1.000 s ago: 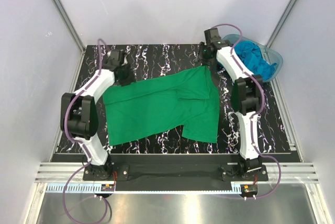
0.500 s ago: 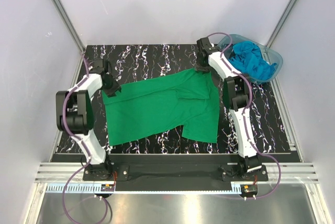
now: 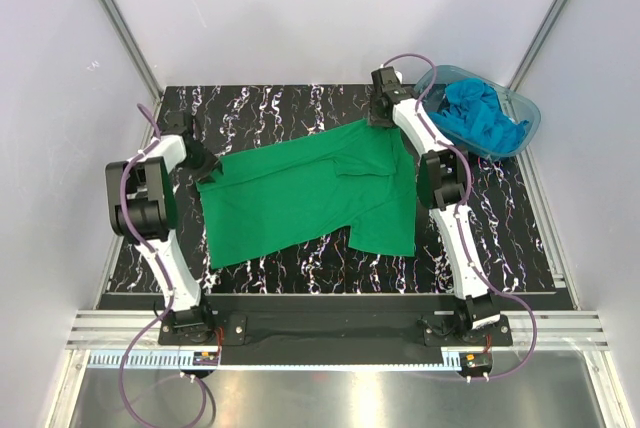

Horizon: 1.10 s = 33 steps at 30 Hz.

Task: Fold and stack the t-shirts
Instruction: Fold the tshirt

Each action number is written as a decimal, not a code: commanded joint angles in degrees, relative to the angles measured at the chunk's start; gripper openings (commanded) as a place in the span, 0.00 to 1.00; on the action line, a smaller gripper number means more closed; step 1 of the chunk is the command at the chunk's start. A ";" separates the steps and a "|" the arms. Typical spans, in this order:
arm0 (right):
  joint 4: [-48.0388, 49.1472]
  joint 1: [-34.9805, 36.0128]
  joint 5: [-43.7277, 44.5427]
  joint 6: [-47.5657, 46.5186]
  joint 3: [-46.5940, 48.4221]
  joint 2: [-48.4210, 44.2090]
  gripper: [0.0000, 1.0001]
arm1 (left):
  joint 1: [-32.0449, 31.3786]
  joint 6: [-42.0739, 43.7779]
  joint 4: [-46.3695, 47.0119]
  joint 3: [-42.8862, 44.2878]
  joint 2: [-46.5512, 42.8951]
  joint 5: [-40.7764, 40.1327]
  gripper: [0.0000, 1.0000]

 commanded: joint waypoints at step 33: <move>-1.04 2.45 -27.98 13.03 -89.59 -86.64 0.71 | -23.15 -2.76 -19.24 -27.82 -58.95 -9.08 0.46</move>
